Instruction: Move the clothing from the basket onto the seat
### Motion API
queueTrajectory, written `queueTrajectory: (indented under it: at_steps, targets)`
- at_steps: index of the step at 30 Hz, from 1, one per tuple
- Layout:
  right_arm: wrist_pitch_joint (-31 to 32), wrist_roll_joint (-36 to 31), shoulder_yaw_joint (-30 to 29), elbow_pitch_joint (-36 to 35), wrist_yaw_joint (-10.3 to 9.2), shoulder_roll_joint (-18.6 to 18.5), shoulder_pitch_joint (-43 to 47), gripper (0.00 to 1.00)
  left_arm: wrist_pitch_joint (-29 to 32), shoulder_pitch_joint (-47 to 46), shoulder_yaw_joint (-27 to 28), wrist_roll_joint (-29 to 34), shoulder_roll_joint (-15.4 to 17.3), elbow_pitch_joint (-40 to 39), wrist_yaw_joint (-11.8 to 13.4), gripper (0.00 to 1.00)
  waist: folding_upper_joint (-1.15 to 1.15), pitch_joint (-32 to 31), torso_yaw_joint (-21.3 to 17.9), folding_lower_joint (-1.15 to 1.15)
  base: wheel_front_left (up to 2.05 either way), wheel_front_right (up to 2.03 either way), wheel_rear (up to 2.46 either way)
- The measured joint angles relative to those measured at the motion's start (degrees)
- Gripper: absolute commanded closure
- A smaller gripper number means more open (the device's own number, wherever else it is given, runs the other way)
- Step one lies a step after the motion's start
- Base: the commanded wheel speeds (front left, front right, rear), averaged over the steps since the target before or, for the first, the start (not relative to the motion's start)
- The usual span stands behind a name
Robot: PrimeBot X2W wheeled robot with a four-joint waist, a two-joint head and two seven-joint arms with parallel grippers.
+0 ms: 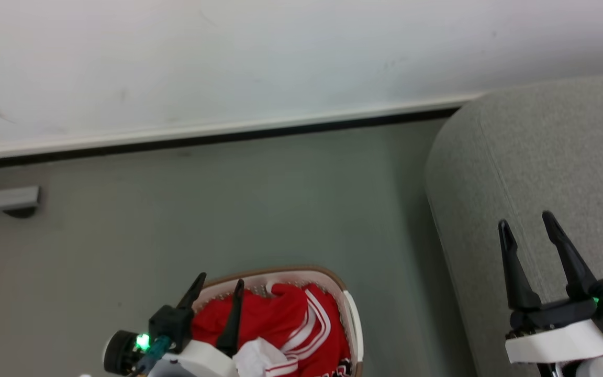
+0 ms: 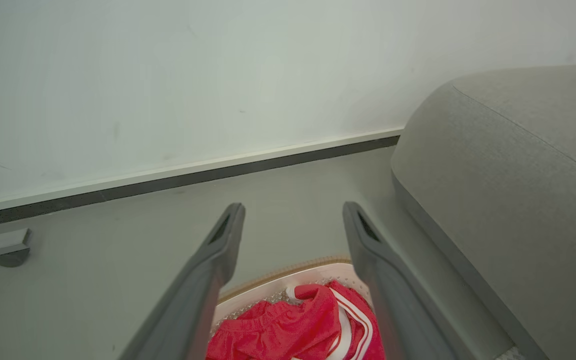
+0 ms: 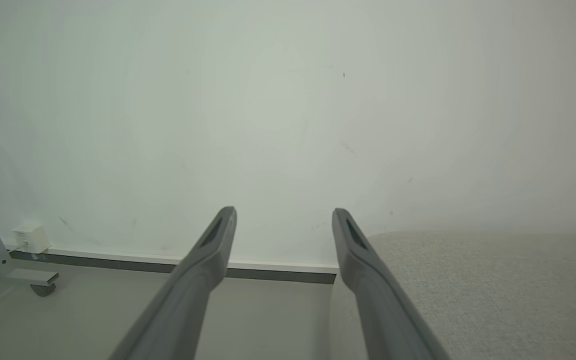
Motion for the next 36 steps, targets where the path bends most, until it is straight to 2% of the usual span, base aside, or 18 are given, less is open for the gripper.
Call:
queueTrajectory:
  at_steps: [8,15,23,31,35,36]
  targets:
    - [0.0,1.2,2.0,-3.2,0.0,0.9,-6.6,0.0,3.2,-10.5,-2.5,3.1,2.1,16.3,-1.1,0.0,0.0,8.4,-3.7,0.0,0.0,0.0,0.0]
    - [0.0,2.8,3.2,-6.4,0.0,2.8,-11.2,0.0,8.3,-17.9,-4.3,5.3,3.3,25.1,-0.9,0.0,0.0,16.4,-7.2,0.01,0.0,0.0,0.0]
    - [0.0,4.0,4.8,-9.3,0.0,4.5,-15.2,0.0,10.0,-23.8,-4.8,6.9,6.4,30.5,1.9,0.0,0.0,24.9,-11.0,0.01,0.0,0.0,0.0]
    - [0.0,5.7,5.3,-10.4,0.0,5.0,-17.6,0.0,10.4,-27.9,-5.4,7.0,7.8,34.0,1.9,0.0,0.0,30.8,-13.9,0.0,0.0,0.0,0.0]
    - [0.0,6.2,5.9,-10.5,0.0,5.1,-18.0,0.0,10.5,-29.1,-5.7,7.1,8.6,35.9,2.8,0.0,0.0,32.5,-15.2,0.0,0.0,0.0,0.0]
    - [0.0,6.3,6.0,-10.5,0.0,5.1,-18.2,0.0,10.4,-29.5,-5.8,7.2,8.7,36.3,3.0,0.16,0.0,32.8,-15.5,0.0,0.0,0.0,0.0]
